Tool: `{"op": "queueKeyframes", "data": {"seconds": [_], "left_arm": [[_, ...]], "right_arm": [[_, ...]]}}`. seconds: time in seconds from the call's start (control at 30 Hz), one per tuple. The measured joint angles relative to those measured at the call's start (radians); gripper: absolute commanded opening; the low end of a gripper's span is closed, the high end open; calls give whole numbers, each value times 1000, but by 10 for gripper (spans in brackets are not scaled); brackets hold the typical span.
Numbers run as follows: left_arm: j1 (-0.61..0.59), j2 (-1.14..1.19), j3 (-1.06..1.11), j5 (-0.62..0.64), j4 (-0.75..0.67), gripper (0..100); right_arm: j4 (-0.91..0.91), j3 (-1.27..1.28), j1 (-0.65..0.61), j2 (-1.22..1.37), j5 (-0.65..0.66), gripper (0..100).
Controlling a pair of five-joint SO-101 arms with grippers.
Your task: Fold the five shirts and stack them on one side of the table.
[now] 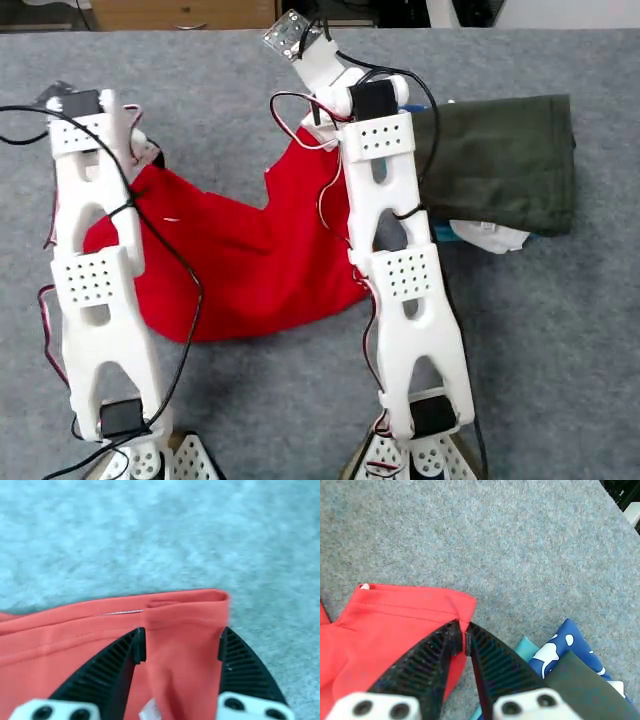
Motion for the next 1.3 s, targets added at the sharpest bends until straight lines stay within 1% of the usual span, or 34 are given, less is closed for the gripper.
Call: {"op": "queueKeyframes", "data": {"seconds": [0.17,0.33,0.47,0.6,0.73,0.83,1.0,1.03,1.2,1.3], "left_arm": [[15,72,-34,0,-58,243],[28,133,-153,17,-89,244],[103,163,-259,46,-150,244],[190,173,-298,52,-203,244],[189,175,-305,52,-207,242],[140,175,-330,52,-140,243],[6,175,-399,52,75,240],[-11,175,-400,52,100,241],[-55,167,-368,52,124,239],[-55,126,-245,52,124,238]], "right_arm": [[0,0,0,0,0,2],[0,0,0,0,0,2],[0,0,0,0,0,2],[0,0,0,0,0,2],[0,0,0,0,0,2],[0,0,0,0,0,2],[0,0,0,0,0,2],[0,0,0,0,0,2],[0,0,0,0,0,2],[0,0,0,0,0,2]]}}
